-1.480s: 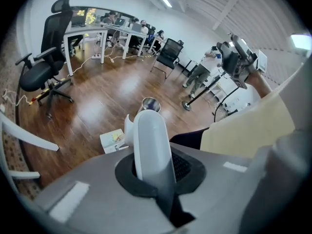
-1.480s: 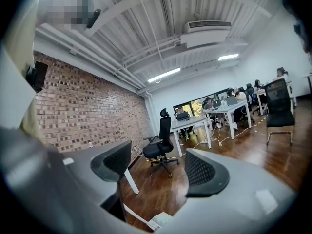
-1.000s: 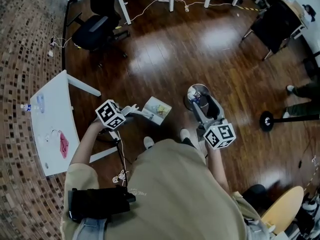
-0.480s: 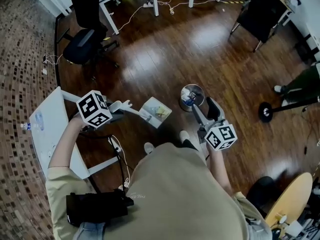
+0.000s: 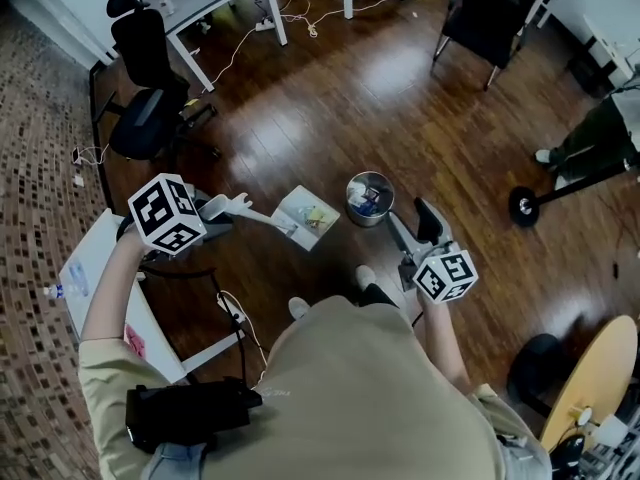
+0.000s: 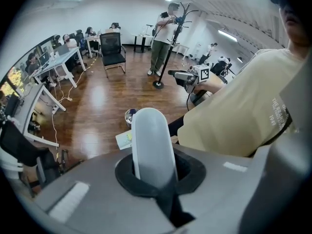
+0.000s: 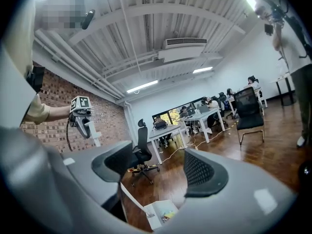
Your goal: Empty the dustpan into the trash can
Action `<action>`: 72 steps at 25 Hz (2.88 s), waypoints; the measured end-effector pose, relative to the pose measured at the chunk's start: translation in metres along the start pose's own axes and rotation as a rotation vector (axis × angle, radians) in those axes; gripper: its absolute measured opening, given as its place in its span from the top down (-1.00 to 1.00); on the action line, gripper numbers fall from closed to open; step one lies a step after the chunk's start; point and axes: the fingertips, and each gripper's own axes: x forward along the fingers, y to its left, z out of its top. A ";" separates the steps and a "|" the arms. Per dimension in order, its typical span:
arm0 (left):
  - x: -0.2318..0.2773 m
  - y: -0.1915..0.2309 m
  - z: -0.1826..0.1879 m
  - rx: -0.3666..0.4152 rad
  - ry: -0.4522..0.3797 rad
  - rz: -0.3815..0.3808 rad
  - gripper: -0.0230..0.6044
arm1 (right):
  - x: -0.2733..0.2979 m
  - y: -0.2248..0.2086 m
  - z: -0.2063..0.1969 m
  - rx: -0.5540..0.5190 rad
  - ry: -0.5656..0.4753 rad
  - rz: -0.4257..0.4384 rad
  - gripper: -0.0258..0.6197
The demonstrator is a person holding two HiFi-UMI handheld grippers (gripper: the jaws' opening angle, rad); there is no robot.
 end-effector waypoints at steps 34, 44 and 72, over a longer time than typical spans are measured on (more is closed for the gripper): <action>0.103 0.066 0.229 0.070 0.171 -0.151 0.93 | -0.094 -0.129 0.003 0.079 -0.020 -0.248 -0.04; 0.120 0.115 0.304 0.070 0.275 -0.117 0.93 | -0.094 -0.146 0.006 0.079 -0.026 -0.243 -0.04; 0.184 0.181 0.440 0.077 0.482 -0.039 0.93 | -0.134 -0.210 0.010 0.101 -0.065 -0.331 -0.03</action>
